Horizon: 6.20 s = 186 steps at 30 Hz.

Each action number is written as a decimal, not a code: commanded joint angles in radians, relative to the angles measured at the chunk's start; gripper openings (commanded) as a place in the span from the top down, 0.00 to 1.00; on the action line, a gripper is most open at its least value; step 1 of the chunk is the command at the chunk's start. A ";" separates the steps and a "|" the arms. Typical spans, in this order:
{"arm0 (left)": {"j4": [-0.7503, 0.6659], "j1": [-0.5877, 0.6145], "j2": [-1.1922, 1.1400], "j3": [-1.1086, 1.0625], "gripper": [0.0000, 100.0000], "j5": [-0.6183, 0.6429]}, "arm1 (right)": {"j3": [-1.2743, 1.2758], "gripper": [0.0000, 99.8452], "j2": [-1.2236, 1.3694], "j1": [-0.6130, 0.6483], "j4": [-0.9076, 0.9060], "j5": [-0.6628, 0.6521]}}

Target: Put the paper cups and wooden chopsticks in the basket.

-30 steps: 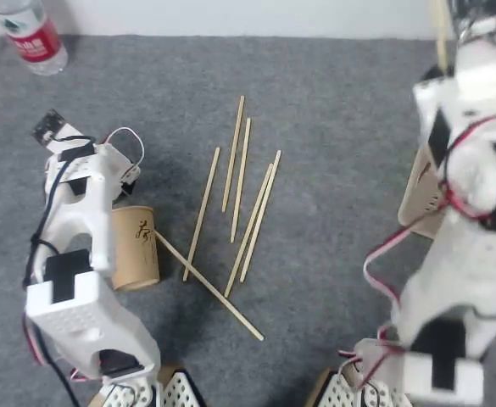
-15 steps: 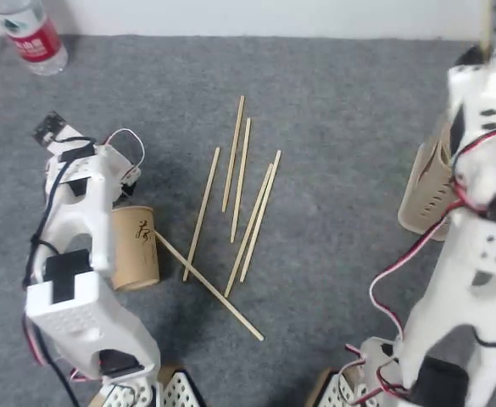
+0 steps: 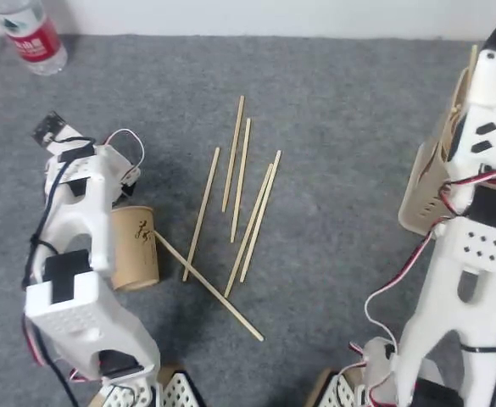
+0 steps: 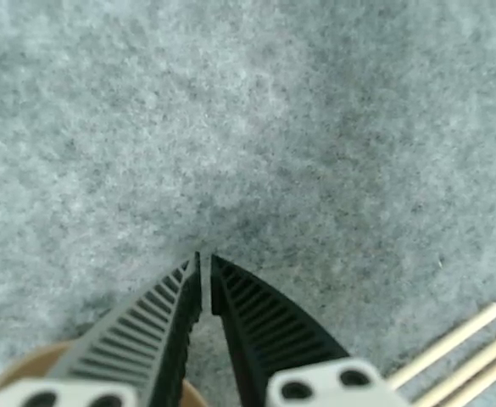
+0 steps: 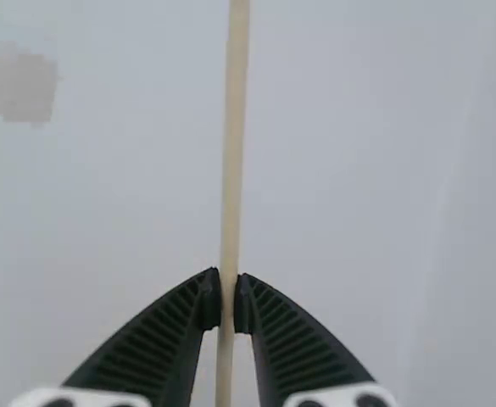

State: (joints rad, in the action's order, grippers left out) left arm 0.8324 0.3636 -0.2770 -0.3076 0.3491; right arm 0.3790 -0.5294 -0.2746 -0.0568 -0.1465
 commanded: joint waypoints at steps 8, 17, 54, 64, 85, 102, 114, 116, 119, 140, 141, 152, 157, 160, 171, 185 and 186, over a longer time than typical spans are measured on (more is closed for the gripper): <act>-0.015 -0.009 0.031 0.007 0.99 0.003 | -0.031 0.99 0.275 -0.087 0.222 -0.014; -0.015 -0.009 0.031 0.008 0.99 0.003 | -0.028 0.99 0.437 -0.130 0.271 -0.015; -0.015 -0.008 0.031 0.007 0.99 0.005 | -0.192 0.81 0.251 0.653 -1.004 -0.377; -0.015 -0.008 0.031 0.007 0.99 0.005 | -0.269 0.81 0.688 0.766 -0.980 -0.106; -0.015 -0.008 0.032 0.007 0.99 0.005 | -0.856 0.94 1.221 0.826 -1.267 0.058; -0.015 -0.008 0.032 0.007 0.99 0.005 | -0.850 0.80 1.230 0.860 -1.328 0.104; -0.015 -0.008 0.032 0.008 0.99 0.005 | -0.882 0.80 1.096 0.877 -1.385 0.112; -0.015 -0.008 0.032 0.007 0.99 0.005 | -0.882 0.80 1.130 0.877 -1.379 0.114; -0.015 -0.008 0.032 0.007 0.99 0.005 | -0.884 0.80 1.191 0.877 -1.357 0.114; -0.015 -0.008 0.032 0.007 0.99 0.005 | -0.888 0.99 1.323 0.714 -1.472 0.009; -0.015 -0.008 0.032 0.007 0.99 0.005 | -0.888 0.99 1.323 0.702 -1.472 0.008; -0.015 -0.008 0.032 0.007 0.99 0.005 | -1.040 0.99 1.228 0.693 -1.581 -0.025; -0.015 -0.008 0.032 0.007 0.99 0.005 | -1.275 0.99 1.061 0.684 -1.722 -0.028; -0.015 -0.008 0.032 0.007 0.99 0.005 | -1.323 0.99 0.974 0.676 -1.735 -0.072; -0.015 -0.008 0.032 0.007 0.99 0.005 | -1.455 0.99 0.641 0.449 -1.733 -0.206; -0.014 -0.008 0.032 0.005 0.99 0.005 | -0.852 0.99 -0.018 0.329 -1.540 -0.204; -0.014 -0.008 0.032 0.005 0.99 0.005 | -0.813 0.99 -0.059 0.291 -1.455 -0.206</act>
State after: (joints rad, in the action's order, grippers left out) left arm 0.8324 0.3636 -0.2770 -0.3076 0.3491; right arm -0.5263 -0.4388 0.0997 -1.6878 -0.3399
